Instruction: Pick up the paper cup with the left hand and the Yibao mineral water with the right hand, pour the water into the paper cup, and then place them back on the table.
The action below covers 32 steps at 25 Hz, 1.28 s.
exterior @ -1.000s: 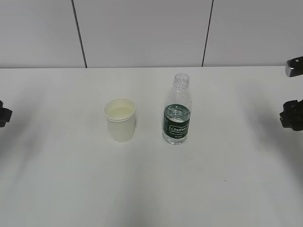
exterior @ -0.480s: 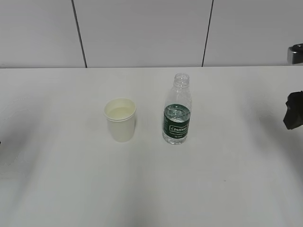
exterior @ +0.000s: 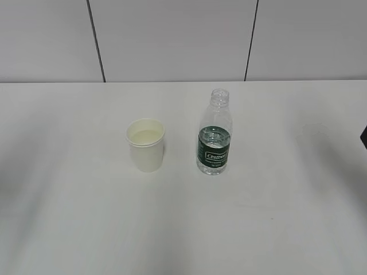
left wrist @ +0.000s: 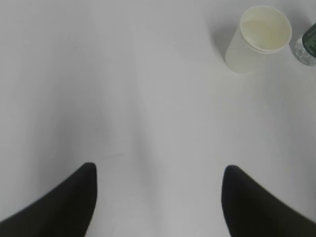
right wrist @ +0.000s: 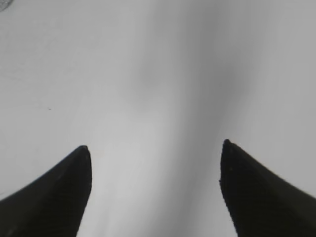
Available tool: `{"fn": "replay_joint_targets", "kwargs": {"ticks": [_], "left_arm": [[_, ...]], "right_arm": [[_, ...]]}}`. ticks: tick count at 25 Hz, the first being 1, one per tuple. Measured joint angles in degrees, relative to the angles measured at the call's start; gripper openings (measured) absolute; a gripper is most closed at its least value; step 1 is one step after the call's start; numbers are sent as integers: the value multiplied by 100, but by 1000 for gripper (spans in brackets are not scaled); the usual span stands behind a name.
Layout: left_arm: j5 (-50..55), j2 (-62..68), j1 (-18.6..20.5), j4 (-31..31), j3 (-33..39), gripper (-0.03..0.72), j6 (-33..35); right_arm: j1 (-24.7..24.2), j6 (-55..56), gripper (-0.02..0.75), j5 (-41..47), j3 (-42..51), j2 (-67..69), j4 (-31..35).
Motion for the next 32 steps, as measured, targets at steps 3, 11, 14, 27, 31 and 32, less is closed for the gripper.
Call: {"fn": "replay_joint_targets", "kwargs": {"ticks": [3,11,14,27,31,32], "left_arm": [[257,-327,0,-12,0,521,0],[866,-1182,0,-353,195,521,0],[895,-1578,0,-459,500,521,0],[929,-2841,0,-337,1257,521,-18],[1151,-3139,0,-265,1263,516,-24],[1227,-3205,0,-230,1269,511,-24]], "right_arm": [[0,-70,594,184,0,-232,54],[0,-269,594,387,47,-879,301],[0,-454,594,413,166,-1132,449],[0,-533,592,1002,564,-2513,766],[0,-533,592,1260,564,-3035,811],[0,-533,592,1328,564,-3173,817]]}}
